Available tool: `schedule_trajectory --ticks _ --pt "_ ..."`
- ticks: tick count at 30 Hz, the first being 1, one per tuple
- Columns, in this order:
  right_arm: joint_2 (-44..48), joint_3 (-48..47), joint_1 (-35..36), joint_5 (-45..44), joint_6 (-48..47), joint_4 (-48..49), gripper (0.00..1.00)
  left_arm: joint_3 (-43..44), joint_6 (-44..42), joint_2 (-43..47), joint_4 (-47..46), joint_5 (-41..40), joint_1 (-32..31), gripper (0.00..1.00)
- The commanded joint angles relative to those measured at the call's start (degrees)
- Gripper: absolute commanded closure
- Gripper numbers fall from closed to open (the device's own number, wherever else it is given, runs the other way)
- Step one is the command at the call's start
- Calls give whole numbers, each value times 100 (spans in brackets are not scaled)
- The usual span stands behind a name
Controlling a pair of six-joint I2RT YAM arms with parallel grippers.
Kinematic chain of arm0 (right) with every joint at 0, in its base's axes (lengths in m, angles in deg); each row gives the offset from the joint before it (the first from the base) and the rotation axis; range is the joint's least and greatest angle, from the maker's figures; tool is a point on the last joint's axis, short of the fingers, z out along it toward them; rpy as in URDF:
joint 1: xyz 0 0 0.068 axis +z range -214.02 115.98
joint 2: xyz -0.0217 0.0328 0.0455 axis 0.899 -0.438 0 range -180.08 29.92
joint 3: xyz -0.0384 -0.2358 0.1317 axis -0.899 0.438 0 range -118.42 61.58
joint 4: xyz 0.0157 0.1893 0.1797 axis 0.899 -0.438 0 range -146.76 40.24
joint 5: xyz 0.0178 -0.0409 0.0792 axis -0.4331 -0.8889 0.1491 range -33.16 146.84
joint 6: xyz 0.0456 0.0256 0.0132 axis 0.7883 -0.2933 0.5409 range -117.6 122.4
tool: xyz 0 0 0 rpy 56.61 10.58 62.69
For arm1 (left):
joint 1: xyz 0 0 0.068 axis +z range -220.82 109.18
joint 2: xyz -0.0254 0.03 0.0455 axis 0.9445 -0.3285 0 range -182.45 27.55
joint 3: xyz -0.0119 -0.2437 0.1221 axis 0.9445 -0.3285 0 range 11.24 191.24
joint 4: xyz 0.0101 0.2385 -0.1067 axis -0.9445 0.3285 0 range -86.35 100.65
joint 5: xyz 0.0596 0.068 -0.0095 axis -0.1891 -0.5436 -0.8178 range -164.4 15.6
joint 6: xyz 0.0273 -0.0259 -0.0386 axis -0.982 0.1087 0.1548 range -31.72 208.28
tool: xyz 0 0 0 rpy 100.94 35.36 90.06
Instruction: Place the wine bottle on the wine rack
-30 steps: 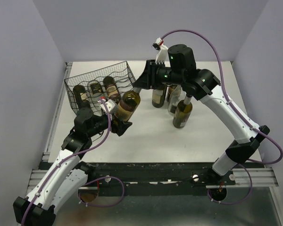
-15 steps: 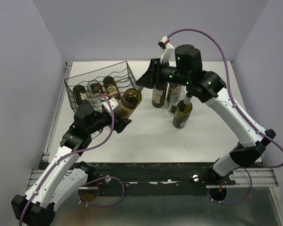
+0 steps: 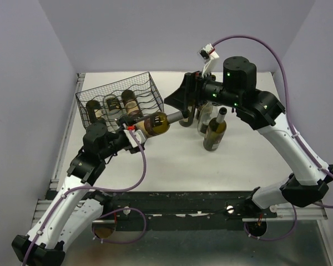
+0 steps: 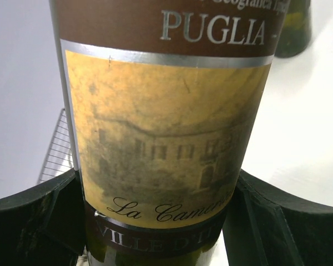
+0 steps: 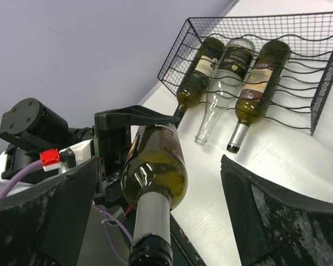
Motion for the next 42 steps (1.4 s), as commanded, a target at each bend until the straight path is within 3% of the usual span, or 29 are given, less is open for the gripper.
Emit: schedule_trajectory --ticks 1,8,16,24,30,42 --pt "151 -307 31 -331 -604 -426 2 363 -1453 132 -463 13 4 100" --pt "-253 -774 31 74 -1456 -1780 3 732 -3184 -193 -84 127 4 100" --pt "-306 -431 31 55 -2178 -2509 12 1198 -4179 -790 12 57 4 100" --pt "-201 -18 40 407 -2424 -2581 14 1496 -4452 -1098 -41 109 -14 100" --pt "-368 96 92 698 -2451 -2537 26 1708 -4435 -1248 74 92 -110 100" --pt "-640 255 347 566 -2451 -2501 35 1629 -4374 -1441 171 -452 -321 100"
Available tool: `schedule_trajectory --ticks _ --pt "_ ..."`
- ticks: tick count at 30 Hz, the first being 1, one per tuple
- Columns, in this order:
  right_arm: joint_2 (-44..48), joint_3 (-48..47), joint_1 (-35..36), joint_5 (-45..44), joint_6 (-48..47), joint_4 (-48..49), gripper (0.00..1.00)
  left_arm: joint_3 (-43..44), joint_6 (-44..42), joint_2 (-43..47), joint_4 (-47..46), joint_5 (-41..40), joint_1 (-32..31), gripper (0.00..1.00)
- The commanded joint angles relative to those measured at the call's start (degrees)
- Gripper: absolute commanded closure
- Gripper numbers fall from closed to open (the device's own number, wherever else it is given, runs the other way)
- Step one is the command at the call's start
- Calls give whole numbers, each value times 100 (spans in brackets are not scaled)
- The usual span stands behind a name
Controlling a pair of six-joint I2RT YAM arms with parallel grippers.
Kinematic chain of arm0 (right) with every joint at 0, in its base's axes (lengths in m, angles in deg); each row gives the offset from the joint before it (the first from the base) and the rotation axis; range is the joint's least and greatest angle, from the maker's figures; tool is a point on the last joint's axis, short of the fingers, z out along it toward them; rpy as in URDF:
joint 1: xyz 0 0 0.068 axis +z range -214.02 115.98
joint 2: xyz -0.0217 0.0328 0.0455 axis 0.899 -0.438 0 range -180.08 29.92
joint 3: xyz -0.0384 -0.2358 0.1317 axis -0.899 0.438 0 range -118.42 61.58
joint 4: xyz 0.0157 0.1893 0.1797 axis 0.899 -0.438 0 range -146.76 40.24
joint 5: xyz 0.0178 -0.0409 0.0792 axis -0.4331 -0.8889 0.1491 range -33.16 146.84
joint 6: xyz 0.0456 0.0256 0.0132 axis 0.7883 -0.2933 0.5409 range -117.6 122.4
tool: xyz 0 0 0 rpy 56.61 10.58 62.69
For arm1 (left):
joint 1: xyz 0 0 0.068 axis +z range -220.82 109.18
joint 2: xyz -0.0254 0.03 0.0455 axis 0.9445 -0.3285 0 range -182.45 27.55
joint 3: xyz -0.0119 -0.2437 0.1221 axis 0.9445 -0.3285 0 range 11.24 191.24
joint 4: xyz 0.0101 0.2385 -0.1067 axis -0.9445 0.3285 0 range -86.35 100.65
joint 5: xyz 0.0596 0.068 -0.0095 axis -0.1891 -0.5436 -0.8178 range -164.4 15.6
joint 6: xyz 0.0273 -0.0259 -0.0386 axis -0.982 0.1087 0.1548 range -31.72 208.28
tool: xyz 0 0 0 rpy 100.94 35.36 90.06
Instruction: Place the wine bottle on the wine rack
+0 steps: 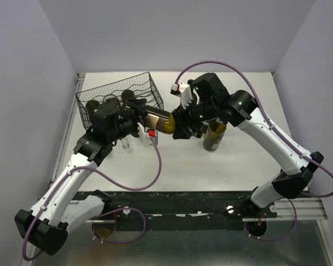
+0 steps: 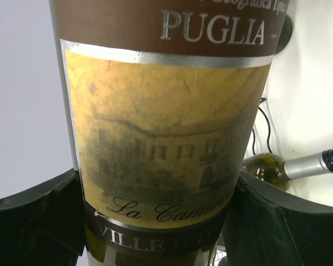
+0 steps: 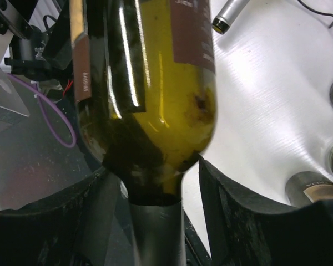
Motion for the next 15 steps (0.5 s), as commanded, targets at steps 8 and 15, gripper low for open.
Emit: schedule_trajectory --ticks 8,15 --pt "-46 313 171 125 -75 -148 49 158 418 -32 -694 -449 -90 100" --pt "-142 357 188 -156 -5 -174 99 70 532 -58 -835 -572 -90 100"
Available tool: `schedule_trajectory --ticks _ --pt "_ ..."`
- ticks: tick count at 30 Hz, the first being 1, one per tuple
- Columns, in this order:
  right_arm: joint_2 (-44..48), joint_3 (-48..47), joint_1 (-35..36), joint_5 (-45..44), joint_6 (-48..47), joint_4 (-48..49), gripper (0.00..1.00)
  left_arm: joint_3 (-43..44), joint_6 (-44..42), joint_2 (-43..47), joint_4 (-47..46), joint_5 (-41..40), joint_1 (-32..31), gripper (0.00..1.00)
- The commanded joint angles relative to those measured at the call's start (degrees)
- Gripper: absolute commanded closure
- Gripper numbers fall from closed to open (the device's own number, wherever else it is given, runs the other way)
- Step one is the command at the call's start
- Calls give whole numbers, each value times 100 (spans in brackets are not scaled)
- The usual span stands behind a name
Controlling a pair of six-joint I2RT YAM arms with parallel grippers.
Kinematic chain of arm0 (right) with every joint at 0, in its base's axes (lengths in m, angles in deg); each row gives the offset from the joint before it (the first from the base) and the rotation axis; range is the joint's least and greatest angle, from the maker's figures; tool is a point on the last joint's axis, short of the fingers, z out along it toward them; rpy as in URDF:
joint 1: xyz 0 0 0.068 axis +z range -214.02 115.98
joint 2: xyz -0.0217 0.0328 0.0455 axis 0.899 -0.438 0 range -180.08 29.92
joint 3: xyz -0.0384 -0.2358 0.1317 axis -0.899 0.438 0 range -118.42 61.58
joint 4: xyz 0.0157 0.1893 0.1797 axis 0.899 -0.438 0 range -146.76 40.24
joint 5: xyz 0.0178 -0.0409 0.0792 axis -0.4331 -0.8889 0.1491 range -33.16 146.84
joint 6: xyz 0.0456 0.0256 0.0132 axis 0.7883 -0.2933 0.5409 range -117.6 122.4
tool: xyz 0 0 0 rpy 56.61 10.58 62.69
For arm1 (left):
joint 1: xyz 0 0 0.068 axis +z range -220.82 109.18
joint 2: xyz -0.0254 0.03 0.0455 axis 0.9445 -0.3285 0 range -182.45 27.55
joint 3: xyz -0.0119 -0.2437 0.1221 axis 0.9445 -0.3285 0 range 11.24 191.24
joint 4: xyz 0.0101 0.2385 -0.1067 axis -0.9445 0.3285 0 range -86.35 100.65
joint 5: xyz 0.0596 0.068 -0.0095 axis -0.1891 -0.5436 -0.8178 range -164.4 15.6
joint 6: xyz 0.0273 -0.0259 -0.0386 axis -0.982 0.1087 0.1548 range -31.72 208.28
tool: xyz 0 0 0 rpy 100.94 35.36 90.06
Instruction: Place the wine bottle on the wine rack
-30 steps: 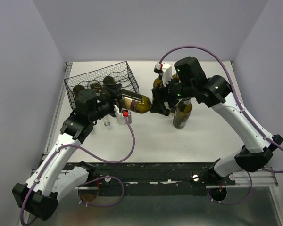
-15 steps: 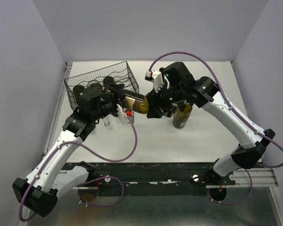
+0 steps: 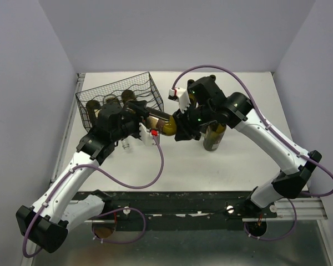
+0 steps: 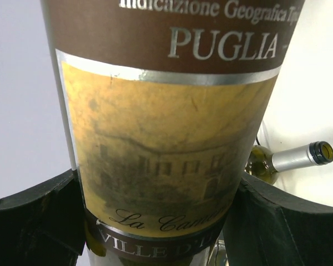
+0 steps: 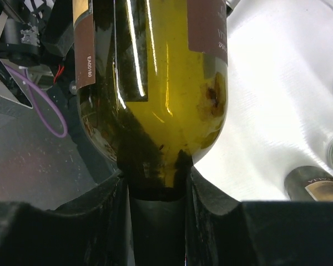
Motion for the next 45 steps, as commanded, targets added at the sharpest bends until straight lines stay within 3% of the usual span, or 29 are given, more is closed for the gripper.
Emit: schedule_trajectory --ticks 1,2,4,7,9,19,25,29,32,38,42,45 --pt "-122 119 83 -180 102 -139 99 61 486 112 -979 -236 -9 100" --pt "-123 136 83 -233 111 -130 99 44 478 104 -1005 -263 -9 99" --pt "-158 136 83 -339 120 -95 99 -44 477 156 -1041 -289 0 83" --pt "-158 93 83 -480 208 10 99 -255 434 235 -1198 -351 -9 42" --pt "-132 57 92 -541 287 115 99 -395 460 288 -1234 -377 0 2" --pt "97 408 92 -945 699 695 99 -1643 644 850 -1199 -474 9 1" --pt "62 619 92 -928 841 819 99 -1916 1284 1359 -1190 -324 -9 1" --pt "18 1058 92 -1025 955 977 99 -1934 2391 1807 -1356 -438 0 1" --pt "-70 1348 92 -1060 1069 1152 99 -1856 3691 2142 -1454 -561 0 1" --pt "-281 1735 92 -1393 1385 1758 99 -1005 7003 2126 -894 -1809 9 1" --pt "-430 1955 83 -1710 1613 2268 99 -967 8305 1888 -1171 -836 0 1" --pt "-623 1956 83 -1938 1728 2401 99 -959 9019 1756 -1444 -878 9 1"
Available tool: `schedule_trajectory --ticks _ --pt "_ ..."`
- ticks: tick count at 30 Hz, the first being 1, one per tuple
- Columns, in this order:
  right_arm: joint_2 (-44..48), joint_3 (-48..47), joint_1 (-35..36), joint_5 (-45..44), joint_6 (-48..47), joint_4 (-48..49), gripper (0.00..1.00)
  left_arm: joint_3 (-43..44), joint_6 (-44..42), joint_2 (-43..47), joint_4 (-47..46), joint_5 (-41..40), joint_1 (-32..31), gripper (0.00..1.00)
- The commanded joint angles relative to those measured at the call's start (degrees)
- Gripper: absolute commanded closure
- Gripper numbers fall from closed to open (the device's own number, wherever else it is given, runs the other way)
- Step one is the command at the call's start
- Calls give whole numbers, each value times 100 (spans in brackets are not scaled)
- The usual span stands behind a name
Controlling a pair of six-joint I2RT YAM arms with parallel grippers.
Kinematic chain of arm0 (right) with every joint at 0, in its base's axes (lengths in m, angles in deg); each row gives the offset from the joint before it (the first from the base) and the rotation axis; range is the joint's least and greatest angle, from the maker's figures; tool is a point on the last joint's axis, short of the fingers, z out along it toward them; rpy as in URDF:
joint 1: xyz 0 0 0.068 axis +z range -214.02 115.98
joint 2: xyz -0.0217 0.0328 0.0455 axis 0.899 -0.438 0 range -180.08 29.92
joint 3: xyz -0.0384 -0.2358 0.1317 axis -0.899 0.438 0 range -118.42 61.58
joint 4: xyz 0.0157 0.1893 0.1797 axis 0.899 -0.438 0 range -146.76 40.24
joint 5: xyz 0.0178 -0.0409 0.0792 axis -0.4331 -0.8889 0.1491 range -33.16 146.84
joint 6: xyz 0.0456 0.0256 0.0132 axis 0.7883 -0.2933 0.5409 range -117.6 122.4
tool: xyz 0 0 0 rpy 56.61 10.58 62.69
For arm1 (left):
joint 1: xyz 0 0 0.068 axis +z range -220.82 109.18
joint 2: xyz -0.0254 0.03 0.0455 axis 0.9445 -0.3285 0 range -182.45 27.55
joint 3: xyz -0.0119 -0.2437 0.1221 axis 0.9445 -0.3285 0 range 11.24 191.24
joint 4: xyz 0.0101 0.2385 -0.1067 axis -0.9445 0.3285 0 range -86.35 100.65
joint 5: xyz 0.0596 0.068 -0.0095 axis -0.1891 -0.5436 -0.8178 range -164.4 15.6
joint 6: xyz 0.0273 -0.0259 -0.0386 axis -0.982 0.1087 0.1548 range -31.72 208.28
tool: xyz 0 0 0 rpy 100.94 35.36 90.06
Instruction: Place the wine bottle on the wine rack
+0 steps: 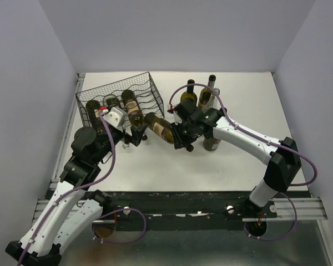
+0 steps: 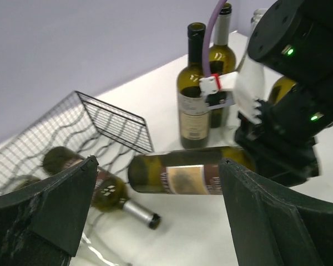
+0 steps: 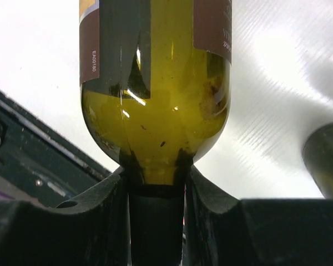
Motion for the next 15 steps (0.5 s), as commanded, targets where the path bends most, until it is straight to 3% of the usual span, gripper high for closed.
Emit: schedule_trajectory --ticks 1,15 --pt "-132 -38 11 -511 290 1039 99 27 1914 -246 -173 176 6 1" --pt "-466 314 11 -1021 580 2040 99 300 1590 -299 276 -440 24 1"
